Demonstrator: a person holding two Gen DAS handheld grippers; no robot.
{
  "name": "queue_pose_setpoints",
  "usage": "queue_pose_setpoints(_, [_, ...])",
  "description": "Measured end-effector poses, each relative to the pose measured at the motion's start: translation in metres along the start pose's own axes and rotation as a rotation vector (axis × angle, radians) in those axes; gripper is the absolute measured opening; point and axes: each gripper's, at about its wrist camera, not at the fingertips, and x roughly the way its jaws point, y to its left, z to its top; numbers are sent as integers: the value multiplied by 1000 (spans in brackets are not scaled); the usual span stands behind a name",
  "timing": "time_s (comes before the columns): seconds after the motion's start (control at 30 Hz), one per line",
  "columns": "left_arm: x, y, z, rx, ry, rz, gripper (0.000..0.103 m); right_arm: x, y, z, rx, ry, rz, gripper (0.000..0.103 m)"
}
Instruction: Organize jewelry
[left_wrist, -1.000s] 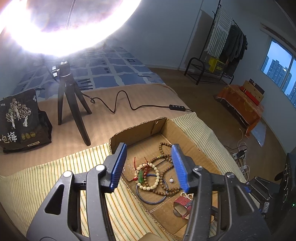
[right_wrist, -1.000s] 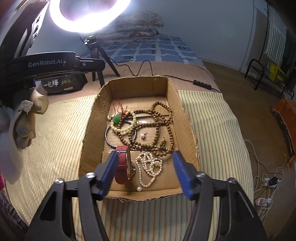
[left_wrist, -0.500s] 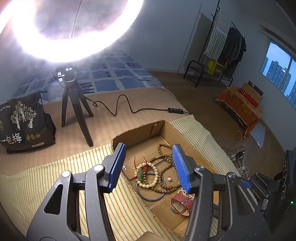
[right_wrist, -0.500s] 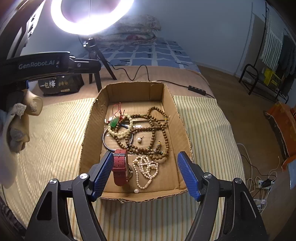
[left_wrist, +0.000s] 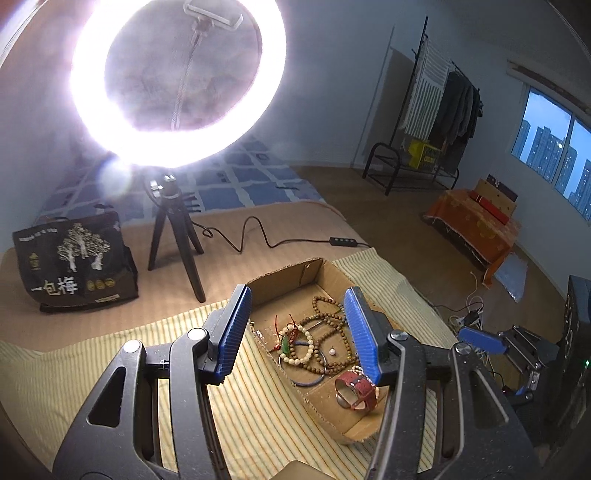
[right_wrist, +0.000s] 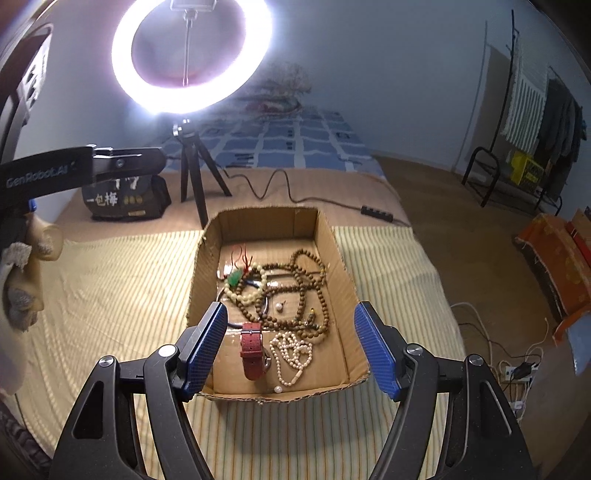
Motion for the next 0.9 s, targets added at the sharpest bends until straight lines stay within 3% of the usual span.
queue_pose_setpoints(0.13, [-29, 2, -4, 7, -28, 5, 55, -19, 4, 2, 14, -35, -12, 71])
queue_pose_setpoints(0.27, [-62, 5, -12, 2, -64, 5, 68, -37, 8, 2, 10, -76, -42, 72])
queue_pose_setpoints(0.43, [-97, 3, -22, 19, -90, 12, 70, -60, 11, 0, 22, -131, -59, 80])
queue_pose_setpoints(0.9, [-159, -9, -62, 69, -132, 46, 91, -98, 24, -12, 18, -211, -88, 80])
